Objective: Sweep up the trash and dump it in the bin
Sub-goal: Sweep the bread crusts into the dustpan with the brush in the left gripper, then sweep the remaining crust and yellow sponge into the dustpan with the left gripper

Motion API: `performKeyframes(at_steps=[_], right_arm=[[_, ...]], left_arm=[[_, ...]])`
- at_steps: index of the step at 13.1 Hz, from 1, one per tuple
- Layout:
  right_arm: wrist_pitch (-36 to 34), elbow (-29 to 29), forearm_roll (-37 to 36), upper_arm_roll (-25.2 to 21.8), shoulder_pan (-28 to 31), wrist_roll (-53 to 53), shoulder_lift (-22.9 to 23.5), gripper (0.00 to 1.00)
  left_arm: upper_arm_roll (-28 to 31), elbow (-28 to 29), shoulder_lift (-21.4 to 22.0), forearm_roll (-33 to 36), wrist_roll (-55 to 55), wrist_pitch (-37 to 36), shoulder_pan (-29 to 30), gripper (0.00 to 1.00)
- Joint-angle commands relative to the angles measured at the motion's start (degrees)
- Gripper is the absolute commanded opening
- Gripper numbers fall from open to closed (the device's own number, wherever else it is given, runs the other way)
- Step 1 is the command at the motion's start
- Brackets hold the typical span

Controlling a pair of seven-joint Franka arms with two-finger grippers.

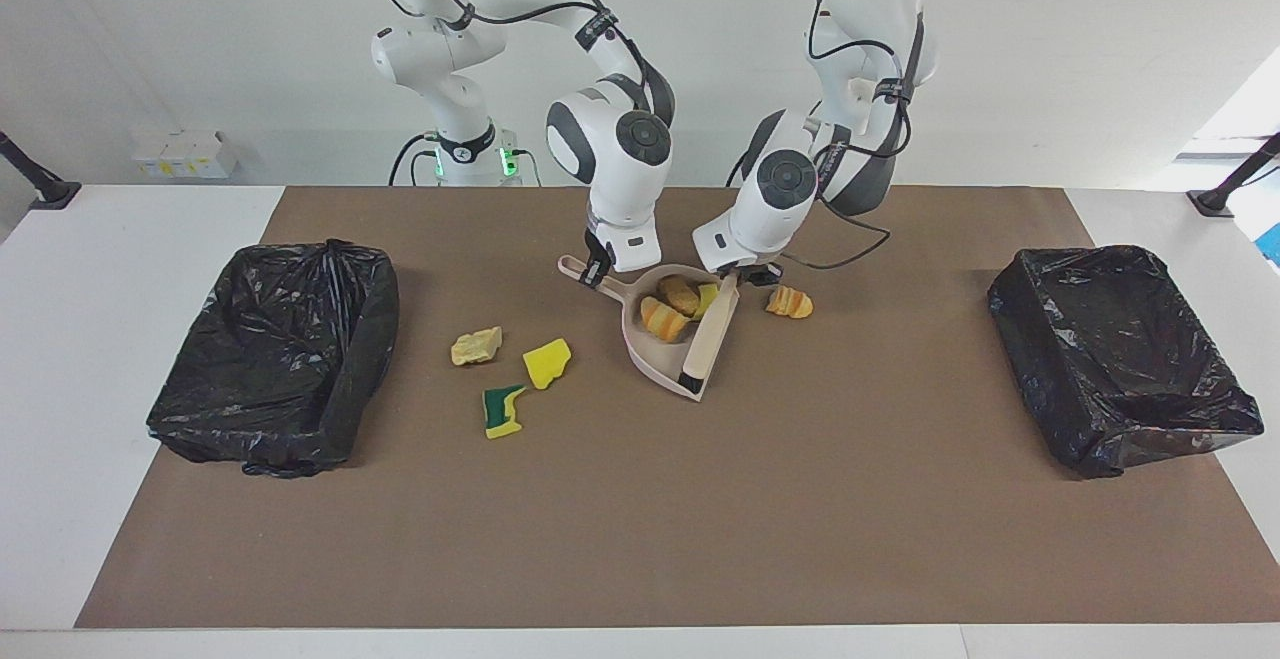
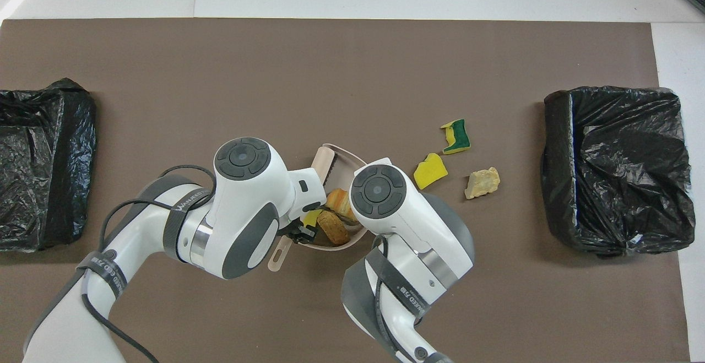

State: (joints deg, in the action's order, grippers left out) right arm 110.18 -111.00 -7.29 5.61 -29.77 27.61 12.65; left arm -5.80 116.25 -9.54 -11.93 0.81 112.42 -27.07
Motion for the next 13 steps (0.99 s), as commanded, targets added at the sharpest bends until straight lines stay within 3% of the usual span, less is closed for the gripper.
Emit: performKeyframes(at_steps=[1,3,5,9,10,13], right_arm=[[0.30,-1.50,0.26,0.10,0.24,1.55,-0.87,0.00],[0.65,-1.50,0.26,0.10,0.50,5.94,-0.87,0.00],[2.48,-1.50,-0.61,0.10,0.68,12.96,-0.61,0.00],[5.13,-1.67,-2.38,0.10,0.06,20.29,-0.69,0.00],[4.78,-1.93,-2.03,0.10,-0.37,19.77,-0.87,0.00],[4.87,-3.17,-1.59,0.19,-0.82,16.51,-1.57,0.00]], left_arm=[[0.96,1.09,5.83,-2.84,0.50,-2.20,4.02,0.00],[1.05,1.18,8.91,-2.75,9.33,-3.70,4.57,0.00],[0.79,0.39,9.89,-1.97,28.80,-3.79,3.78,0.00],[0.96,3.45,12.51,-1.87,48.17,-8.17,4.65,0.00],[1.05,6.59,14.35,-1.70,53.28,-8.19,5.00,0.00],[0.96,19.06,22.08,1.47,47.40,-4.68,7.98,0.00]])
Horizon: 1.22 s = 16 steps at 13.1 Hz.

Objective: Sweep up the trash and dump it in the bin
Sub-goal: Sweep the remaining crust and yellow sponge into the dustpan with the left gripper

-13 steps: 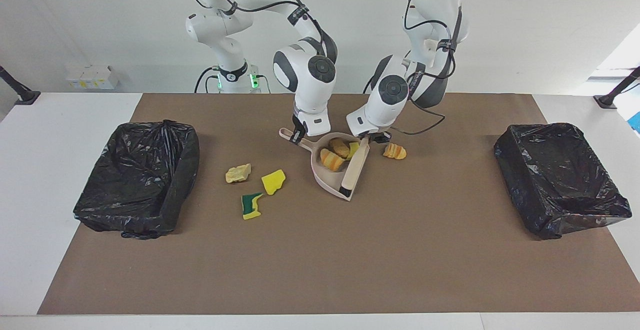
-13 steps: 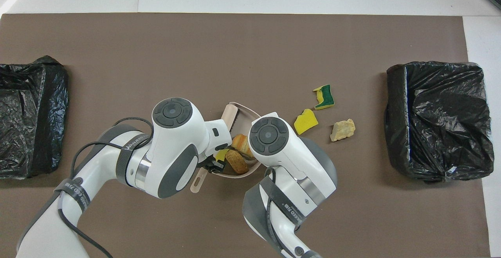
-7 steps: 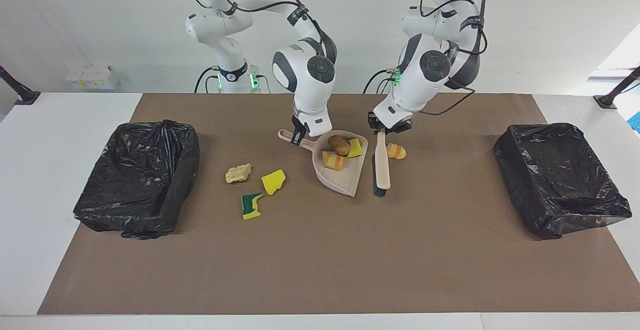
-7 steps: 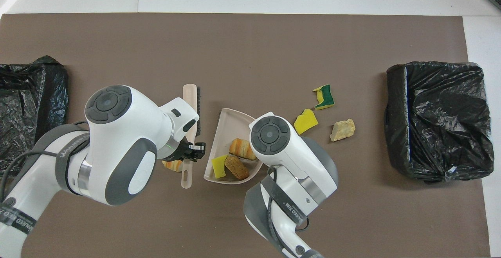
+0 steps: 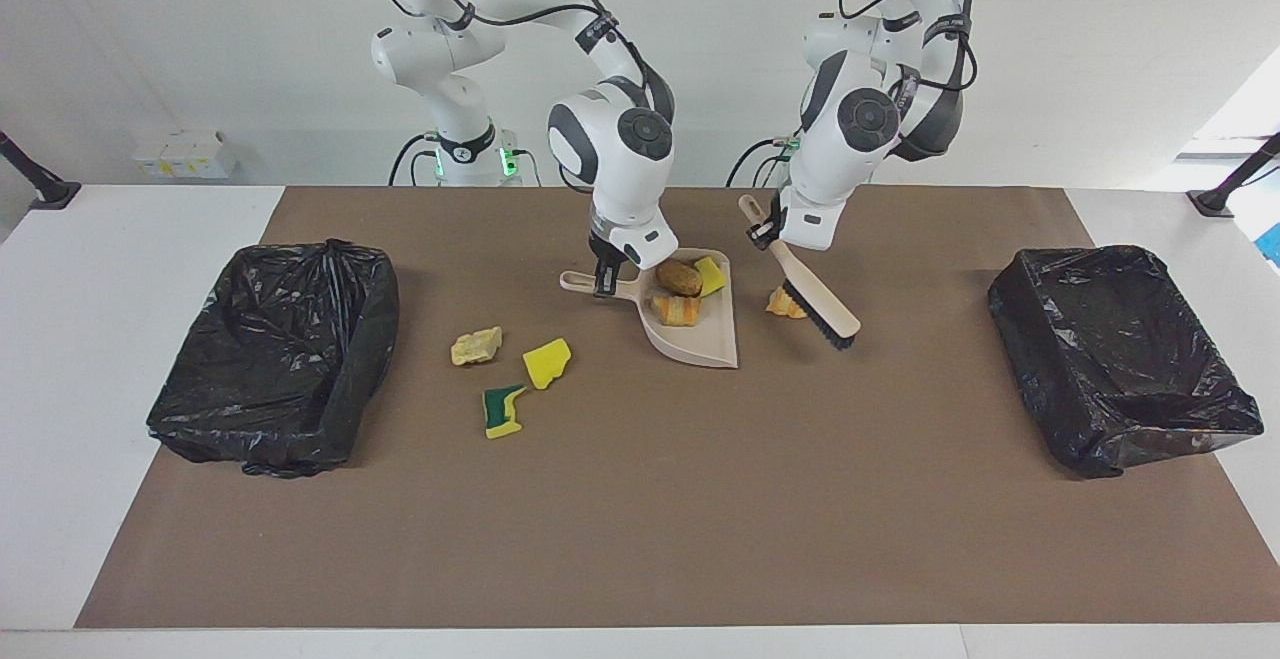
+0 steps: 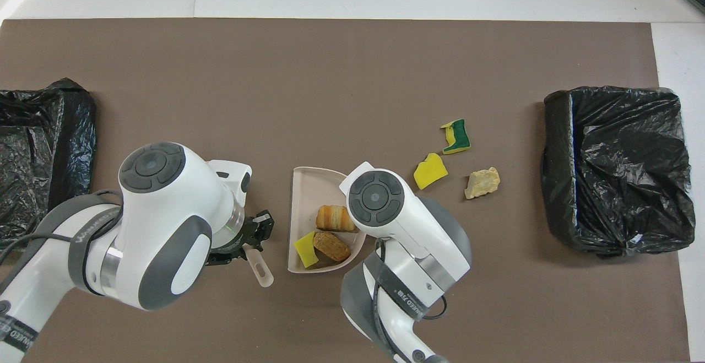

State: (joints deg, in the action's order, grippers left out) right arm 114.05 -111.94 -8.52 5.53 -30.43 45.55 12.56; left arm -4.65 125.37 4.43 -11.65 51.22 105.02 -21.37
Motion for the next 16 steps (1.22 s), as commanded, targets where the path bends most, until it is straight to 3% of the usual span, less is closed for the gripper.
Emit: performKeyframes(at_steps=[1,3,7,11,14,16], right_arm=[[1.00,-2.23,-0.27,0.27,-0.15,-1.61,-1.49,0.00],[0.91,-2.32,-0.27,0.18,-0.15,-1.61,-1.49,0.00],[1.00,-2.32,-0.18,0.18,-0.15,-2.66,-1.49,0.00],[0.74,-2.23,-0.18,0.18,-0.15,-2.75,-1.49,0.00],[0.82,-2.23,-0.18,0.18,-0.15,-3.19,-1.49,0.00],[0.82,-2.23,-0.18,0.27,-0.15,-3.36,-1.49,0.00]], left_arm=[[-0.27,14.16,10.57,1.28,-9.14,3.08,4.04,0.00],[-0.44,21.55,12.96,1.28,-12.98,8.24,3.53,0.00],[-0.71,21.49,5.87,0.93,-15.60,17.47,-4.36,0.00],[-0.71,16.06,1.46,-10.21,-34.30,19.69,-7.01,0.00],[-0.71,12.89,-1.97,-17.59,-34.79,24.95,-12.98,0.00],[-0.62,11.31,-2.58,-19.81,-34.96,25.85,-12.65,0.00]])
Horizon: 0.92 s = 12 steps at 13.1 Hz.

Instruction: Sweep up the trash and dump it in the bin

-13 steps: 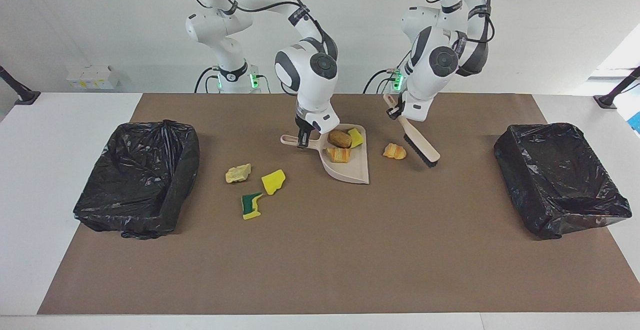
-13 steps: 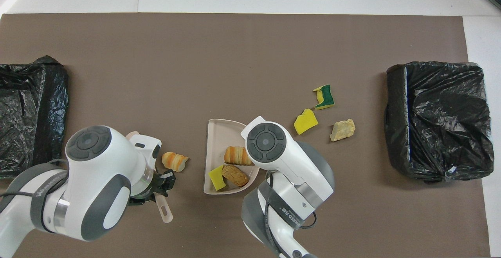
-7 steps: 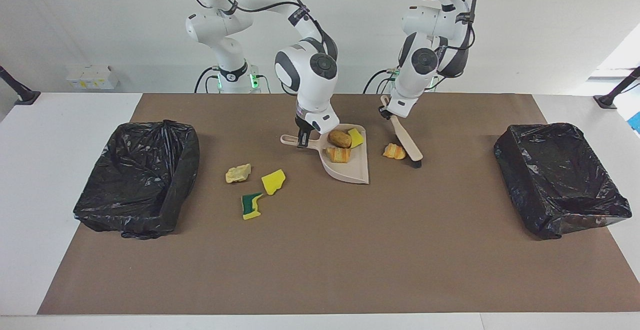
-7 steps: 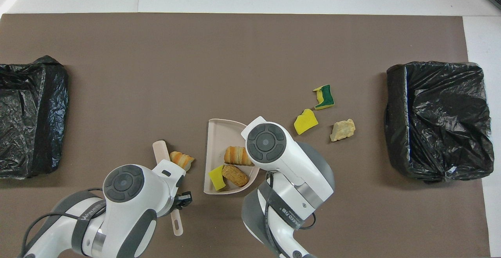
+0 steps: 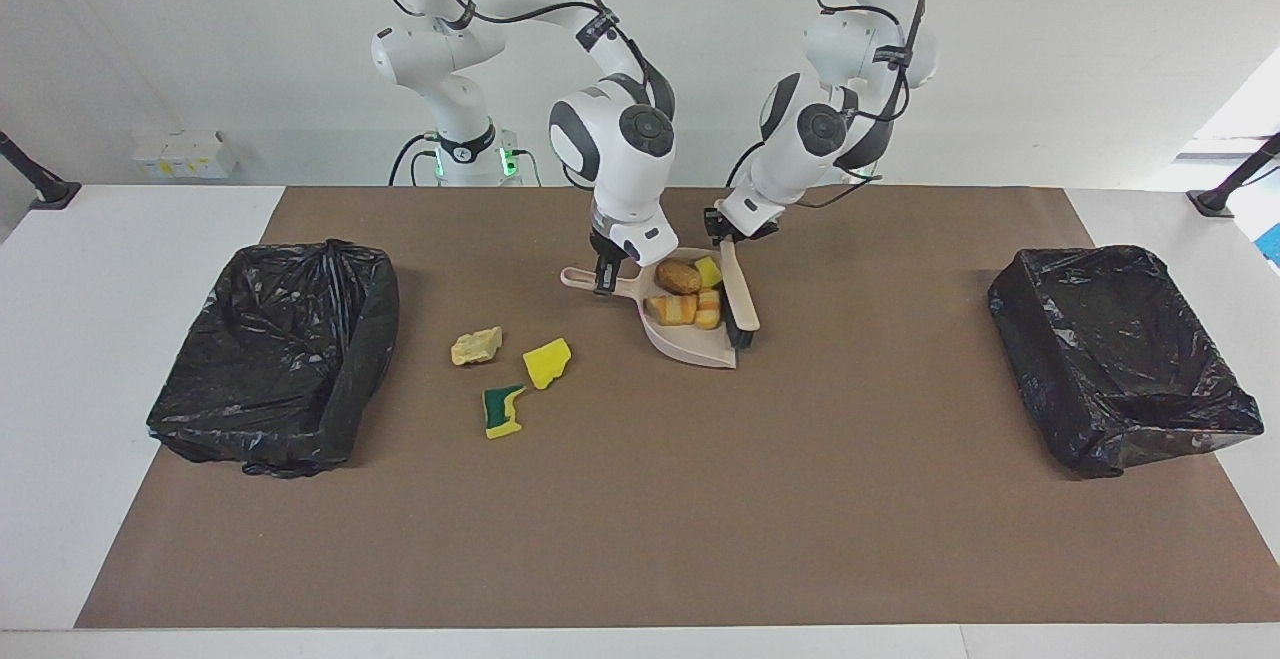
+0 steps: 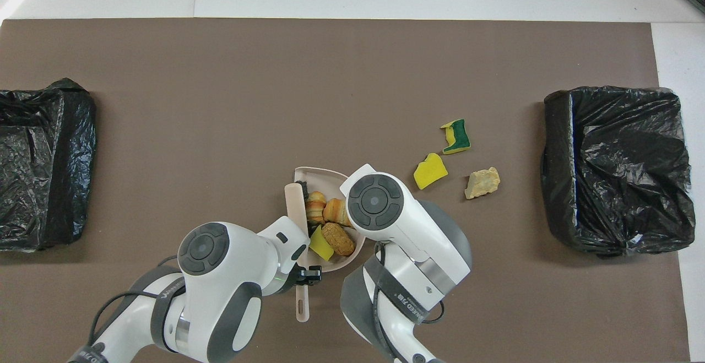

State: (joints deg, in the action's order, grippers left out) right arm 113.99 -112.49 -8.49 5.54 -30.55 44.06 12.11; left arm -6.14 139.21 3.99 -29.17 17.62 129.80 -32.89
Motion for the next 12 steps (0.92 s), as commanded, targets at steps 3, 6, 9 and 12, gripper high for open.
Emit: performKeyframes(at_steps=[3,6,9,12], right_arm=[[0.88,-1.68,-0.21,0.17,0.05,-2.05,-0.95,0.00],[0.45,-1.50,-0.12,0.17,0.31,-2.84,-0.95,0.00],[0.36,-0.89,0.93,0.17,1.28,-3.99,-2.35,0.00],[-0.51,-0.71,1.37,-0.01,4.16,-3.46,-5.16,0.00]], left_arm=[[1.21,-7.01,-3.38,-2.03,-0.57,-2.07,1.59,0.00],[1.48,-12.36,-2.50,3.04,0.48,-12.60,6.42,0.00],[1.48,-14.31,0.39,7.02,3.91,-18.86,9.06,0.00],[1.57,-14.93,3.38,10.52,5.93,-23.34,11.86,0.00]])
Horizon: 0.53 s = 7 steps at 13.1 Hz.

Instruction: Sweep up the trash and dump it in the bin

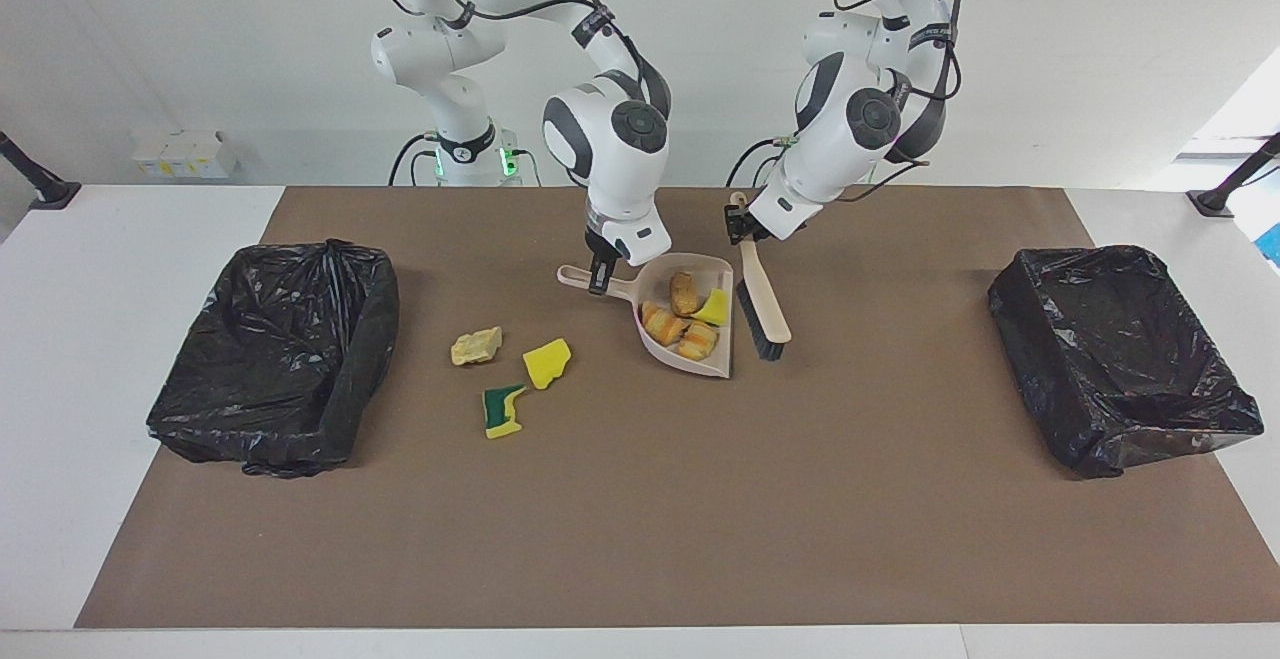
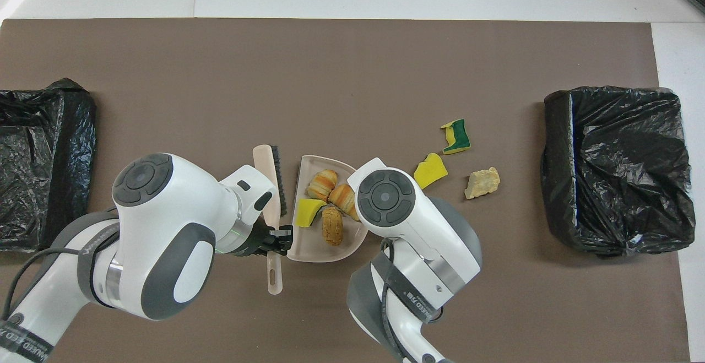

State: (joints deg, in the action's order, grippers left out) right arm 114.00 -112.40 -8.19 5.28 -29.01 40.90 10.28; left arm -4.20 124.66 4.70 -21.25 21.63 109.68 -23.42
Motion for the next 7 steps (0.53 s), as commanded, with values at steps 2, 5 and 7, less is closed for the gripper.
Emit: performKeyframes(at_steps=[2,5,7], right_arm=[[-2.81,-0.63,3.51,0.17,5.61,-0.04,-6.40,0.00],[-9.90,3.39,5.10,-0.01,12.46,4.43,-8.52,0.00],[-16.32,8.40,5.29,-0.18,19.48,8.73,-9.05,0.00]], left_arm=[[-0.46,-1.96,3.12,4.71,1.92,-6.57,5.65,0.00],[-0.55,0.04,4.17,6.57,1.84,-5.79,6.99,0.00],[-0.72,2.33,4.44,8.06,2.19,-3.26,6.21,0.00]])
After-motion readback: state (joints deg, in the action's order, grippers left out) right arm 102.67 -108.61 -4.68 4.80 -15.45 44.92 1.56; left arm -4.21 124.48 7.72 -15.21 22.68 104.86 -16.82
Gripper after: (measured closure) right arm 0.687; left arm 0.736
